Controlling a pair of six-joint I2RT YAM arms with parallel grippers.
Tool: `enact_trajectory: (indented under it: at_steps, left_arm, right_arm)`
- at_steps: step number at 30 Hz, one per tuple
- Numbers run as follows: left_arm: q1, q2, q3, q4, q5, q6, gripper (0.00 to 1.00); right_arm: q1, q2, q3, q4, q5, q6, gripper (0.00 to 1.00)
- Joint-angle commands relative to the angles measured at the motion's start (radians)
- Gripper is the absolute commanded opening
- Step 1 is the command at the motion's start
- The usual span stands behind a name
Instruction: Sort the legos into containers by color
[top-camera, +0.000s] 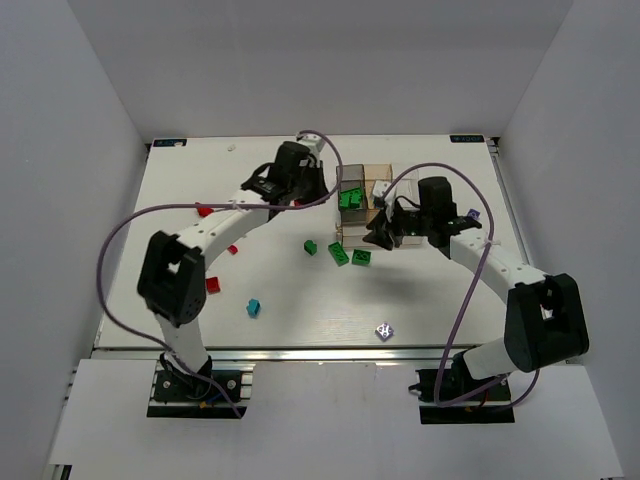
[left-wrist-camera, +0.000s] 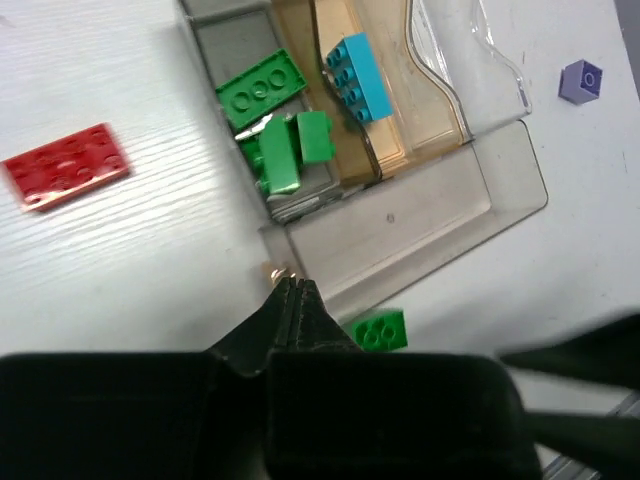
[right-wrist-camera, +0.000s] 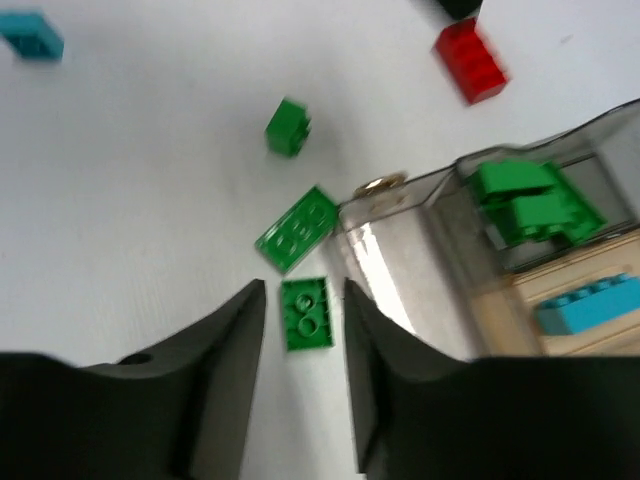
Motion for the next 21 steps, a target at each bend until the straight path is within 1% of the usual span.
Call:
enact_trajectory:
  at_steps: [1, 2, 3, 4, 5, 6, 7, 9, 11, 14, 21]
  left_arm:
    - [0.035, -0.229, -0.109, -0.039, -0.045, 0.071, 0.26]
    - [0.047, -0.266, -0.180, -0.050, -0.071, 0.085, 0.39]
    - [0.047, -0.301, -0.215, -0.060, -0.071, 0.098, 0.51]
    - [0.058, -0.379, -0.252, -0.059, -0.127, 0.127, 0.66]
    - [0.058, -0.421, -0.337, -0.048, -0.170, 0.141, 0.72]
    - [0.058, -0.462, -0.381, -0.013, -0.183, 0.157, 0.77]
    - [0.058, -0.536, -0.415, 0.001, -0.195, 0.172, 0.80]
    - [0.058, -0.579, -0.488, 0.019, -0.229, 0.180, 0.82]
    - [0.058, -0.605, -0.512, 0.016, -0.244, 0.198, 0.83]
    - [0.058, -0.605, -0.502, -0.011, -0.258, 0.215, 0.82]
    - [0.058, -0.636, -0.522, -0.001, -0.251, 0.232, 0.83]
  right_arm:
    - [0.022, 0.010, -0.053, -0.083, -0.013, -0.165, 0.45]
    - [0.028, 0.007, -0.061, -0.071, 0.008, -0.163, 0.52]
    - [0.048, -0.001, -0.080, -0.053, 0.071, -0.142, 0.63]
    - [0.054, -0.001, -0.087, -0.041, 0.099, -0.140, 0.67]
    - [0.062, -0.001, -0.090, -0.030, 0.142, -0.142, 0.76]
    - [0.076, 0.007, -0.093, -0.025, 0.160, -0.143, 0.77]
    - [0.081, 0.015, -0.090, -0.025, 0.179, -0.148, 0.78]
    - [0.102, 0.041, -0.088, -0.019, 0.225, -0.150, 0.79]
    - [0.119, 0.059, -0.093, -0.007, 0.255, -0.162, 0.79]
    - [0.140, 0.097, -0.095, 0.029, 0.339, -0.166, 0.80]
    - [0.180, 0.186, -0.058, 0.050, 0.432, -0.154, 0.81]
